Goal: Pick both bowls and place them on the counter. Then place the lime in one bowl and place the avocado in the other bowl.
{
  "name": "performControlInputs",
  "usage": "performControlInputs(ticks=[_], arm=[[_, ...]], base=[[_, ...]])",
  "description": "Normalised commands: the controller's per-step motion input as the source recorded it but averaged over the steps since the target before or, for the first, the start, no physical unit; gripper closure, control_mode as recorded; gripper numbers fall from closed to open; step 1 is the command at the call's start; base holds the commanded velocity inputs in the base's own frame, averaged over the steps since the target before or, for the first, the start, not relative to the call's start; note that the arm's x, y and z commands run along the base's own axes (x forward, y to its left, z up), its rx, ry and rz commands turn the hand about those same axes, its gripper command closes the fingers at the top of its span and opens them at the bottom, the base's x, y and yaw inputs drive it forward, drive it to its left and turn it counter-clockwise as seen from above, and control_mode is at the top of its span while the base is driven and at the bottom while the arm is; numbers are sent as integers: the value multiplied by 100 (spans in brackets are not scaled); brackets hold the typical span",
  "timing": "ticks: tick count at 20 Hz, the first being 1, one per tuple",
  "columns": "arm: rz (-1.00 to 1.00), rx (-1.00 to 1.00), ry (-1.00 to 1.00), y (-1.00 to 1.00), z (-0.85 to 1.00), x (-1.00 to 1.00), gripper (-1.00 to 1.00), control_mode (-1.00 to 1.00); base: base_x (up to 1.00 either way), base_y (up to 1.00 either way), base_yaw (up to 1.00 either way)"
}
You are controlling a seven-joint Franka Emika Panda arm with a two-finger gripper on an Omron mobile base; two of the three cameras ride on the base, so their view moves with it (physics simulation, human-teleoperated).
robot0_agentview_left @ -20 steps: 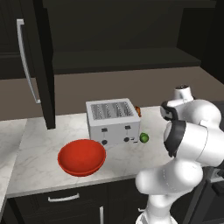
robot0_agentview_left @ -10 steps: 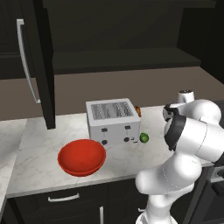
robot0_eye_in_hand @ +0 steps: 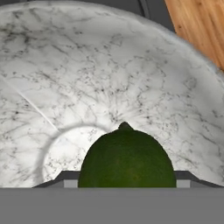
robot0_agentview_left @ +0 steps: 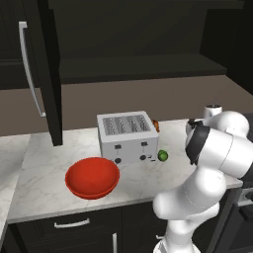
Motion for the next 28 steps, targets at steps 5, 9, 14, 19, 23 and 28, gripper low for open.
performControlInputs(ticks=[5, 9, 14, 19, 23, 28], arm=[[0, 4, 0, -2, -8, 4, -100, -100], [0, 4, 0, -4, -1, 1, -100, -100], [0, 4, 0, -1, 0, 0, -100, -100], [0, 4, 0, 1, 10, -1, -100, -100], [0, 1, -4, 12, 16, -6, -100, -100], [0, 0, -9, 17, 19, -8, -100, -100]], base=[[0, 0, 0], [0, 0, 0], [0, 0, 0], [0, 0, 0], [0, 0, 0], [0, 0, 0]])
